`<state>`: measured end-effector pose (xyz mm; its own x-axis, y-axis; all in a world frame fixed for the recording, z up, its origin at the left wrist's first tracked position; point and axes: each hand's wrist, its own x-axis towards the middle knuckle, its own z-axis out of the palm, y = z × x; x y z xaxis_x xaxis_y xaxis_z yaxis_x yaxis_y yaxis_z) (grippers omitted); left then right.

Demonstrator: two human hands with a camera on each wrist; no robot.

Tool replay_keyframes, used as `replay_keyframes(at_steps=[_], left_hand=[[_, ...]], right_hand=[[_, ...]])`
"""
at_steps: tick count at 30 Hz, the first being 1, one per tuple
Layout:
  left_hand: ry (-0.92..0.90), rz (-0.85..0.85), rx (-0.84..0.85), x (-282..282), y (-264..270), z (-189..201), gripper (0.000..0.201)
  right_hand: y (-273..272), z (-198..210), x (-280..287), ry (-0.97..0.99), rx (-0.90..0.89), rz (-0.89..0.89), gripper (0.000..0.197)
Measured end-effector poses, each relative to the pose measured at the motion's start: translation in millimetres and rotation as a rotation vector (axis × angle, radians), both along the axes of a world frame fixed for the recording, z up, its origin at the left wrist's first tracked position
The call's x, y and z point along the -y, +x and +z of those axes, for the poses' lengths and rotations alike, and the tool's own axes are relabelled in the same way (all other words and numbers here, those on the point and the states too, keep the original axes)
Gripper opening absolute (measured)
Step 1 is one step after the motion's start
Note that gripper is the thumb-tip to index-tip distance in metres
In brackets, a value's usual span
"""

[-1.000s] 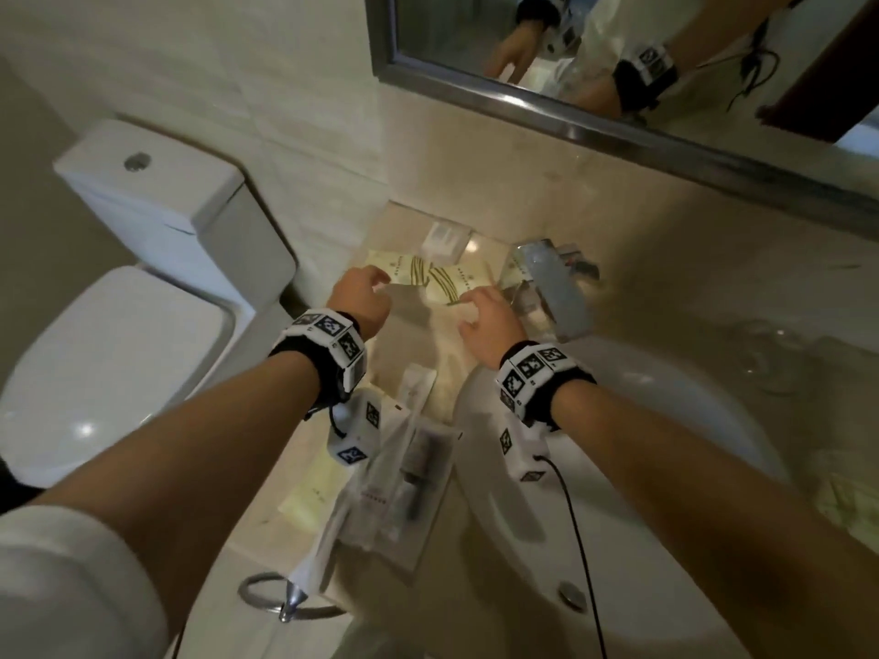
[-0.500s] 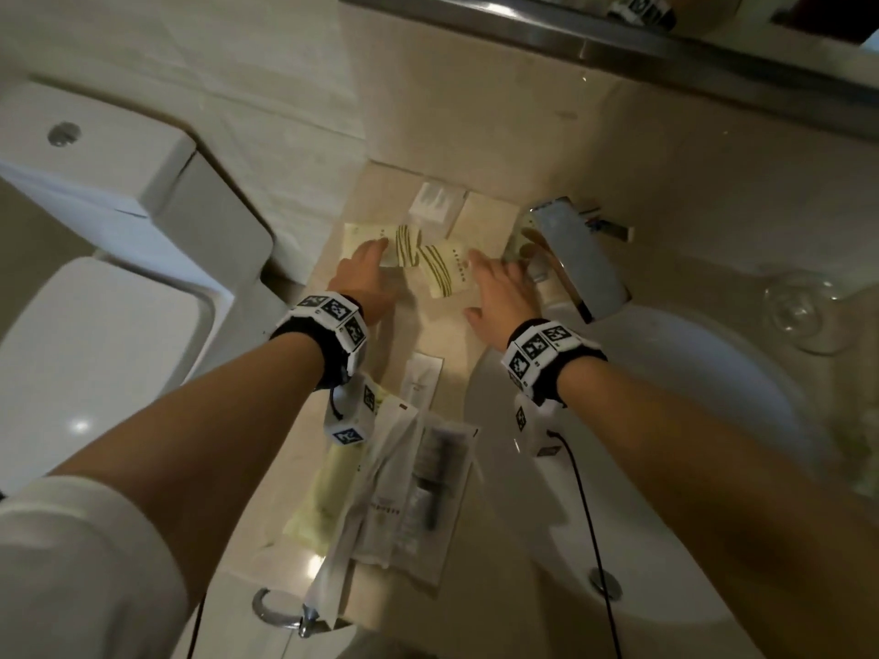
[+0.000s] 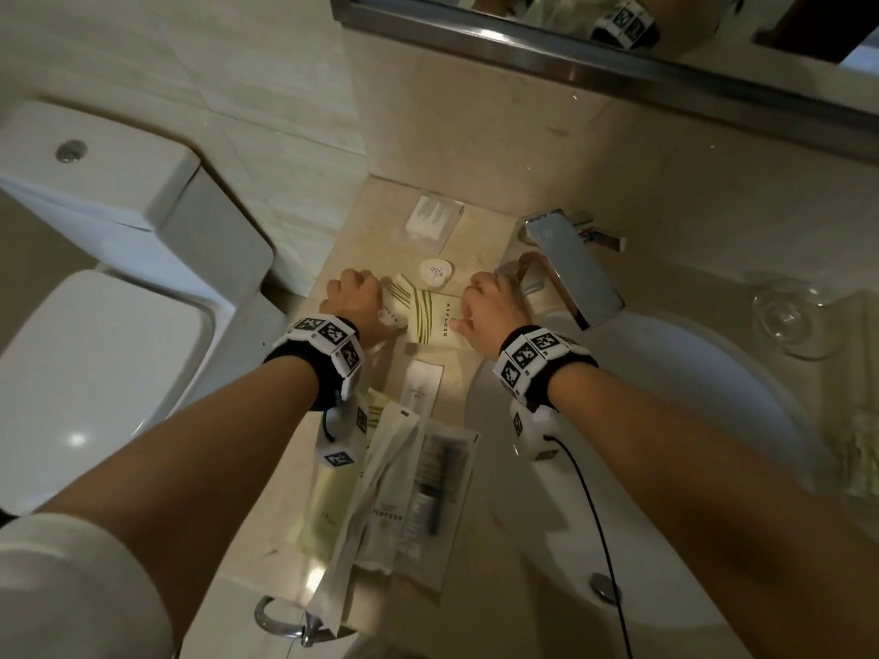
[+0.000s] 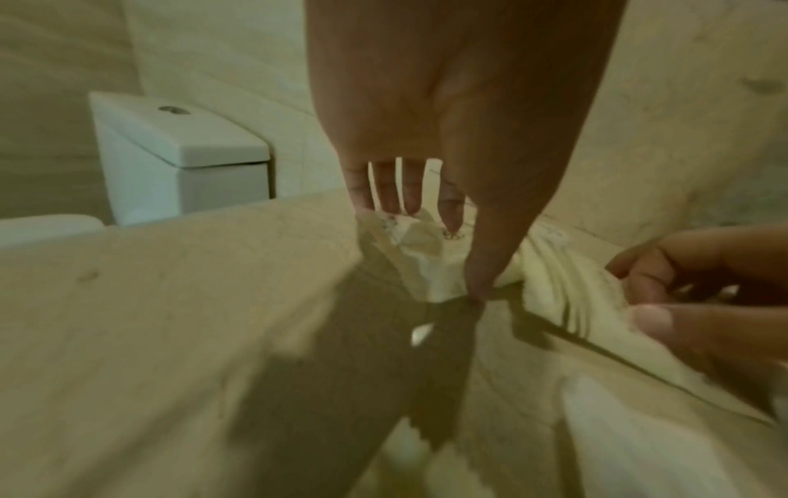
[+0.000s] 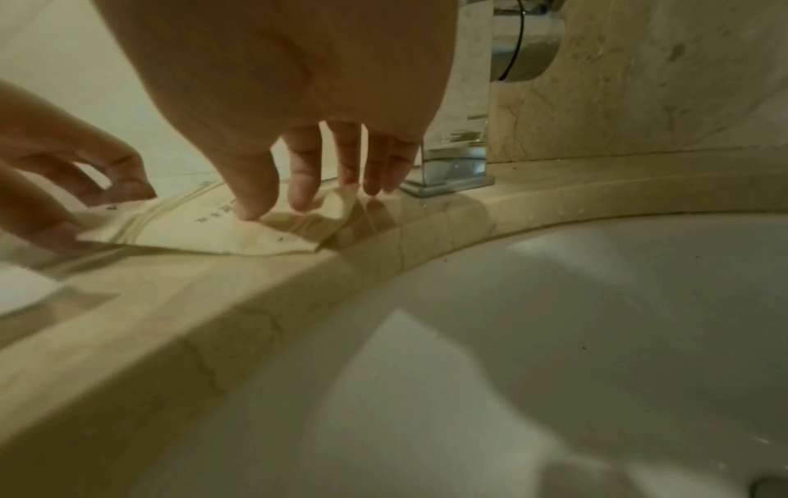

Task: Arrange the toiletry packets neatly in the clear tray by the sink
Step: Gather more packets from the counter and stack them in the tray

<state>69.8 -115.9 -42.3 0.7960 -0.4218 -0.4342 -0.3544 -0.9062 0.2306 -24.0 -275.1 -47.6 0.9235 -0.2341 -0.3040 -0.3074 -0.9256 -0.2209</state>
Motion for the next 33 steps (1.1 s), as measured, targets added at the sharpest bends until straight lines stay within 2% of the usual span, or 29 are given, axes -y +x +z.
replay_keyframes(at_steps=[5,9,13,17,20,22,24,28,33], left_hand=[[-0.119,0.082,-0.158,-8,-8,4,0.054],[-0.190,0.123,-0.158,-13,-11,10,0.030],[-0.289,0.172,-0.101,-12,-8,31,0.007],[-0.459,0.172,-0.083,-1,-14,65,0.021],[-0.631,0.173,-0.124,16,-27,97,0.034],[-0.702,0.163,-0.160,27,-35,111,0.029],[-0.714,0.131,-0.173,40,-46,123,0.010],[-0.673,0.034,-0.255,76,-77,139,0.025],[-0.697,-0.044,-0.279,133,-128,144,0.024]], right_hand=[[1,4,-7,0.108,-0.009,-0.097,0.047],[-4,9,-10,0.136,-0.100,-0.087,0.044],[-10,23,-10,0.511,0.034,-0.202,0.044],[-20,56,-9,0.750,0.138,-0.271,0.036],[-33,81,1,0.753,0.189,-0.261,0.038],[-42,98,14,0.746,0.232,-0.283,0.038],[-57,114,30,0.783,0.286,-0.355,0.036],[-98,137,71,0.932,0.432,-0.576,0.029],[-157,147,116,1.018,0.550,-0.739,0.033]])
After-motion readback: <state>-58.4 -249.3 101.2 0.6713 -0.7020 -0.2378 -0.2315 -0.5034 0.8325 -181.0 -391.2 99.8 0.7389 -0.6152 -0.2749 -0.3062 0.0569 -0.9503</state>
